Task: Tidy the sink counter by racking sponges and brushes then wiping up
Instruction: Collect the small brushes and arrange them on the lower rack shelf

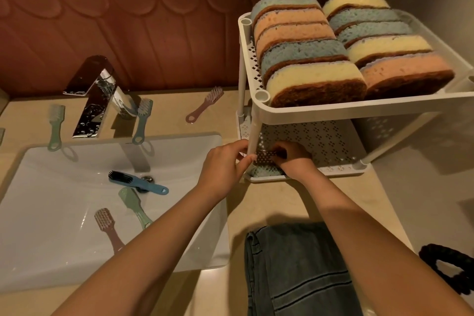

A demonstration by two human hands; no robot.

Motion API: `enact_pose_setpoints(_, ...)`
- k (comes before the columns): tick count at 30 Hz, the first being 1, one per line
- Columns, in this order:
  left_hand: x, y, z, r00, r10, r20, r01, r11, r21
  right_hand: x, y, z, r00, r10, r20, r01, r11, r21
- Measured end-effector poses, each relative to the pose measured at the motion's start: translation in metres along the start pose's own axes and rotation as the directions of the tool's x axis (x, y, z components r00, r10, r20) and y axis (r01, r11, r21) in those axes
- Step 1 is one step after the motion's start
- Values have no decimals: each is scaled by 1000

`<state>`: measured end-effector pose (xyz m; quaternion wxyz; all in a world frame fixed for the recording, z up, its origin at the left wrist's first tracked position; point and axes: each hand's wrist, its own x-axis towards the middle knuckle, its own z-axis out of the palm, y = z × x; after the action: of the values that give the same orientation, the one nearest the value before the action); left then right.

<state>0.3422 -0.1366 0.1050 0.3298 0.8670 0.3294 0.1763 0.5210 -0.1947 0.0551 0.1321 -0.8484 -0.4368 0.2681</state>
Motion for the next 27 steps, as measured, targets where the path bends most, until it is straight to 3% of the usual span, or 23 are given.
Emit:
enact_pose_setpoints(5,0,-1,0,1000,-11,4,11,1000,-16,-4,-2,-1,999,-30,35,31,999,-25)
enact_pose_setpoints(10,-1,0,0,998,-61,23,63,993,-104,-9,1,5,999,-54,-5,54,997,59)
enact_pose_setpoints(15,-11,-10,-4,981,-187,57,195,962,-190,-19,4,7,989,-60,-135,75,991,110)
enact_pose_setpoints(22,-46,-60,-35,904,-253,346,316,938,-140,-64,-27,11,973,-75,-220,112,980,162)
enact_pose_setpoints(27,-86,-98,-60,848,-295,440,363,928,-77,-104,-63,37,993,-43,-106,70,960,271)
